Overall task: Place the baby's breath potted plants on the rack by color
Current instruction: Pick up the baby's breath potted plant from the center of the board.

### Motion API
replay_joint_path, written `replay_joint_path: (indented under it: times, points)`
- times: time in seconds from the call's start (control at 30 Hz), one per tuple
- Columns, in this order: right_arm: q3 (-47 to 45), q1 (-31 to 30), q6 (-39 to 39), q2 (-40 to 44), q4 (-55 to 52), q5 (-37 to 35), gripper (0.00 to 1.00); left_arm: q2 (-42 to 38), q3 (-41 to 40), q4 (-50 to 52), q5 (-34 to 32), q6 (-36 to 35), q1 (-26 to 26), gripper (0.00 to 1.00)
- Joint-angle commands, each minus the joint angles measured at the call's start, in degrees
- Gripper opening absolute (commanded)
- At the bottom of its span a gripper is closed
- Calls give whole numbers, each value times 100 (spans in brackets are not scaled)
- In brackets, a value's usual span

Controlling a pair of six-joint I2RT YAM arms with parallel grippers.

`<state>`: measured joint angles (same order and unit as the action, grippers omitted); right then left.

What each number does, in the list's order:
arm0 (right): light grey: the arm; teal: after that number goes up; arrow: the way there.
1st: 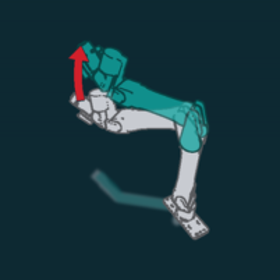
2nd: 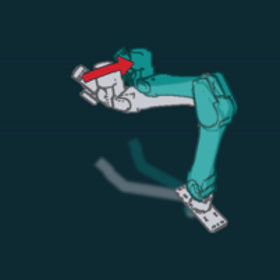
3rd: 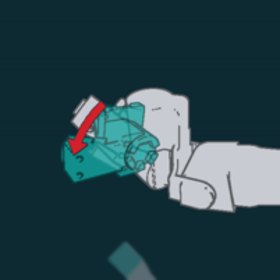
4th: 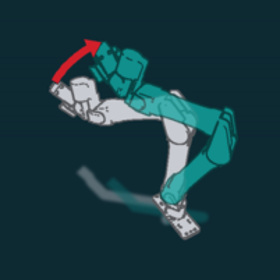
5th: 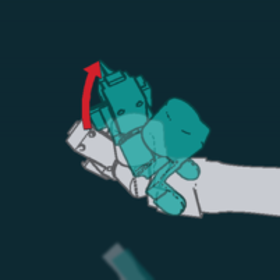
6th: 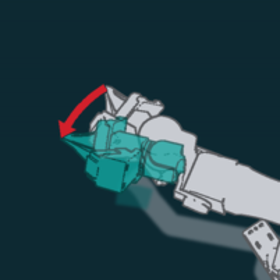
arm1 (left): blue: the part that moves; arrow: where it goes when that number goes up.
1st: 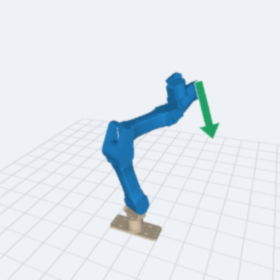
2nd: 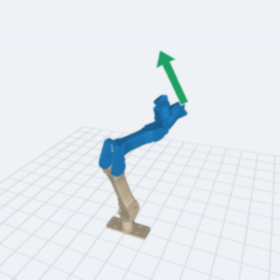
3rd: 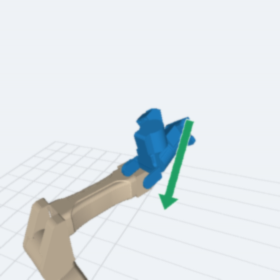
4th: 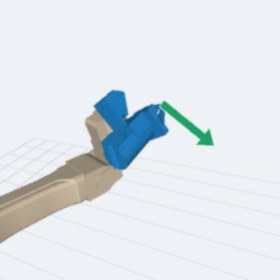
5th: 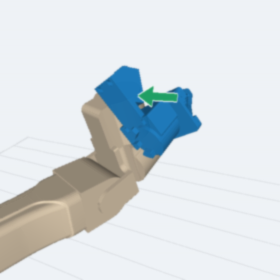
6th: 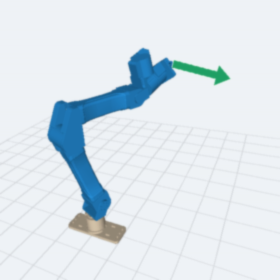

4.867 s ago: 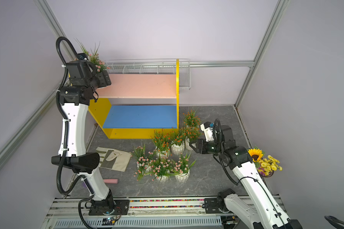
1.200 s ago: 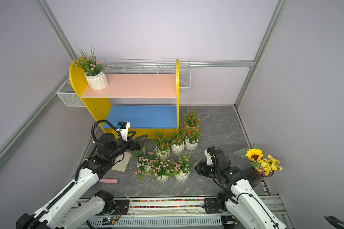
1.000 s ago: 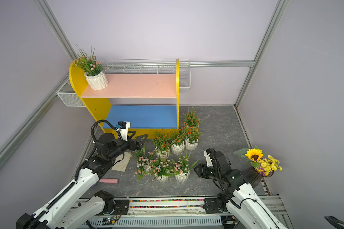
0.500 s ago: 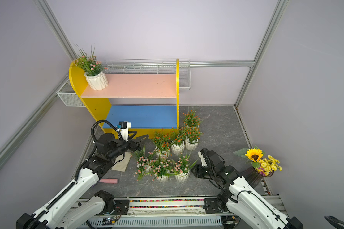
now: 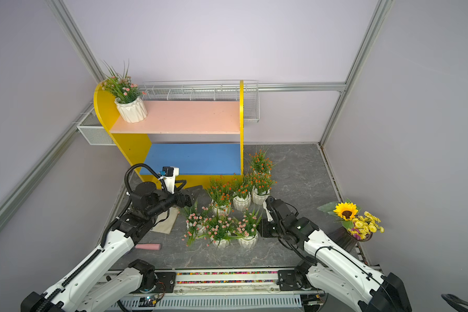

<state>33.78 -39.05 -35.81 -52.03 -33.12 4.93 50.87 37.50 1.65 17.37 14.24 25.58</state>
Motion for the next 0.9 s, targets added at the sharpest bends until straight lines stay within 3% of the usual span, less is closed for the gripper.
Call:
replay_joint_path:
  times: [0.0, 0.87]
  points:
    - [133, -154, -15, -153, 151, -198, 30, -92, 164, 50, -67, -80, 29, 100]
    - [447, -605, 23, -1117, 44, -976, 20, -235, 240, 226, -196, -154, 28, 100]
